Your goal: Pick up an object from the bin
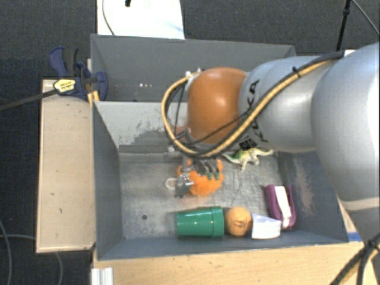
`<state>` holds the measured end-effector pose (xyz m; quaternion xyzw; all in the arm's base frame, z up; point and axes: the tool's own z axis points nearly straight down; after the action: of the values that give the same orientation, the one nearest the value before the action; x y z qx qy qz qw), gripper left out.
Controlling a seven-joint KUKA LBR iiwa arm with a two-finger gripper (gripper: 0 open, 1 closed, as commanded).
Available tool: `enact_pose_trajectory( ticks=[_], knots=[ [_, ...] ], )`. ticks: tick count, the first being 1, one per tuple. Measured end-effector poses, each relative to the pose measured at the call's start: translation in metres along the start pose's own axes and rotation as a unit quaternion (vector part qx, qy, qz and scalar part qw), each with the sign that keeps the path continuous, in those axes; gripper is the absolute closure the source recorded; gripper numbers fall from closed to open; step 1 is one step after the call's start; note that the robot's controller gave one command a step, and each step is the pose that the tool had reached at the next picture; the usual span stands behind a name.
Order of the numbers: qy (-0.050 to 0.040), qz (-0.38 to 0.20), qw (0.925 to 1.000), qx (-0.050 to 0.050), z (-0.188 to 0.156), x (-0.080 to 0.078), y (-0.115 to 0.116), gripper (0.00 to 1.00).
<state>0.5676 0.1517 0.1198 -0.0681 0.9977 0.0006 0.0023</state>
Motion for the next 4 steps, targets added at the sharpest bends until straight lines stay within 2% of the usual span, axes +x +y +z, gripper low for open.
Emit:
enact_pose_trajectory(
  ticks=[1, 2, 3, 4],
  knots=[
    [0.0025, -0.039, 0.9992, 0.0, -0.002, 0.015, -0.024, 0.0],
    [0.0022, -0.043, 0.9991, 0.001, 0.017, 0.011, -0.057, 0.0],
    [-0.0005, -0.091, 0.9958, 0.001, 0.03, 0.0, -0.034, 0.0],
    [-0.0029, -0.169, 0.9856, -0.002, 0.044, -0.003, -0.063, 1.0]
  ],
)
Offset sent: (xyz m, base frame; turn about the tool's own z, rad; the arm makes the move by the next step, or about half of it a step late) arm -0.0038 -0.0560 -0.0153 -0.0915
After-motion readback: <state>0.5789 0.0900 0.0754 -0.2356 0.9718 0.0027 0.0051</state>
